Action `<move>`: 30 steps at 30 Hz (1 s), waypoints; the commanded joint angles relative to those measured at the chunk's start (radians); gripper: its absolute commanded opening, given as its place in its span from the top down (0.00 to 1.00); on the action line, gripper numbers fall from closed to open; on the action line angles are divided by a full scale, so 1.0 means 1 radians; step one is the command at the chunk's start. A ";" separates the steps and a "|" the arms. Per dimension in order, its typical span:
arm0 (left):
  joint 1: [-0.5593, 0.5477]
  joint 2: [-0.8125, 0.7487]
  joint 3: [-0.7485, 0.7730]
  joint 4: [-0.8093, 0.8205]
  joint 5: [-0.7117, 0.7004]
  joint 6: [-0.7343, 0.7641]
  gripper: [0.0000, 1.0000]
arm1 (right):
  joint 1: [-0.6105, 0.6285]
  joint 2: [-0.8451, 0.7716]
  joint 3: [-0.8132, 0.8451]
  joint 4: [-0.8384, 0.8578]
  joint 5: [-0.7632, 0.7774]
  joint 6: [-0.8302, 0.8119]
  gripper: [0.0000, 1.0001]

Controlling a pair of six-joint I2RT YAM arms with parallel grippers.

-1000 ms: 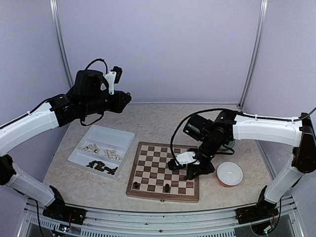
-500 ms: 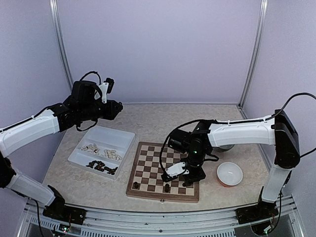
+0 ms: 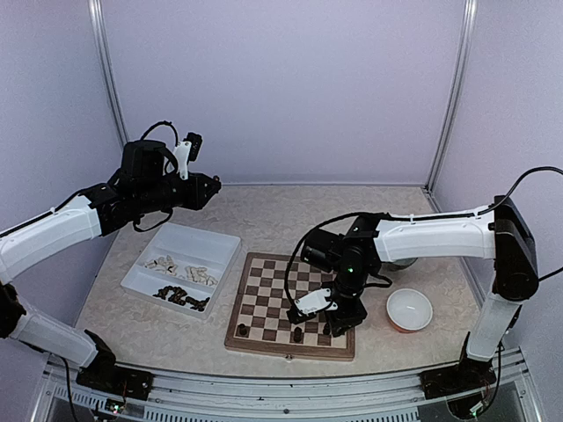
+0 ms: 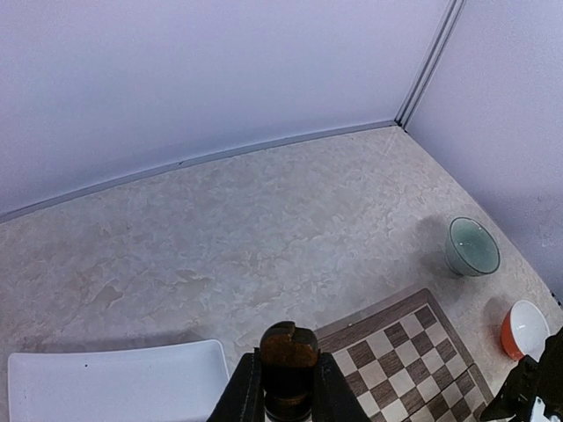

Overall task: Set up the chess pieces on the board
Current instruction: Place the bishop on the chessboard, then pick up the bishop from the chessboard, then place the bishop on c8.

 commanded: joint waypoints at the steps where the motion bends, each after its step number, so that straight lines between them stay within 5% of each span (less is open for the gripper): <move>1: -0.001 -0.008 -0.010 0.028 0.018 -0.003 0.82 | 0.007 -0.050 -0.022 0.027 -0.029 -0.001 0.57; 14: -0.001 0.002 -0.008 0.023 0.028 -0.004 0.82 | 0.008 -0.024 0.012 0.034 -0.087 -0.006 0.86; 30: -0.001 0.008 -0.005 0.018 0.038 -0.005 0.82 | 0.034 0.024 0.083 0.013 -0.154 -0.009 0.91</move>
